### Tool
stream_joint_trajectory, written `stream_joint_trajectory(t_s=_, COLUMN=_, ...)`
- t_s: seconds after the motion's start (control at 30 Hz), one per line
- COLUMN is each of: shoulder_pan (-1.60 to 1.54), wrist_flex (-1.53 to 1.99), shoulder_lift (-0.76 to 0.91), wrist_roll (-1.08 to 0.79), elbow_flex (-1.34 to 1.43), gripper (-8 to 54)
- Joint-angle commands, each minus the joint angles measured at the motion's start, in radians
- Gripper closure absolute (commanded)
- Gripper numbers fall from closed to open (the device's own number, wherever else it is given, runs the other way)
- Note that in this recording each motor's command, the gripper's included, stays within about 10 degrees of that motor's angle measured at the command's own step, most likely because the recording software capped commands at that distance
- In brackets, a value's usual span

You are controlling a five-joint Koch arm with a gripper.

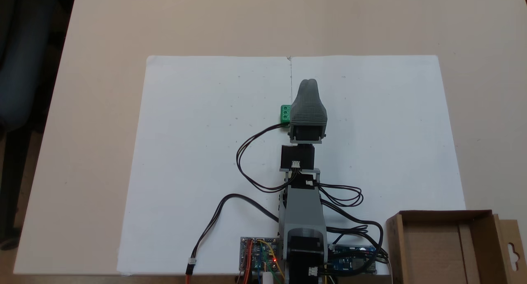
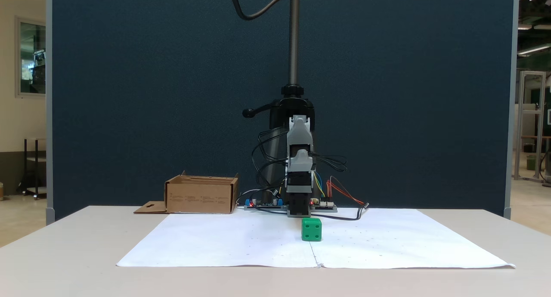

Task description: Grasp a green dice and put it in the bin.

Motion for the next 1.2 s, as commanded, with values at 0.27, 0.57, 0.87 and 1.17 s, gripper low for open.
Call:
stream_joint_trajectory(t_s=0.27, shoulder_pan=-0.049, wrist_flex=-0.021, shoulder_lift=0.109, wrist_roll=-0.015, elbow_flex=0.031, gripper=3.4)
stream_joint_trajectory(t_s=0.57, shoulder_pan=-0.049, wrist_flex=0.149, shoulder_lift=0.109, wrist_roll=-0.021, elbow_flex=-0.011, gripper=3.3)
stream_joint_trajectory(t_s=0.87, shoulder_pan=-0.075, wrist_flex=0.77, shoulder_lift=0.107, wrist_roll=-0.02, elbow_flex=-0.499, gripper=3.2)
stream_joint_trajectory(t_s=1.17, shoulder_pan=-0.089, wrist_flex=1.38, shoulder_lift=0.106, wrist_roll=0.028, elbow_flex=-0.937, gripper=3.3)
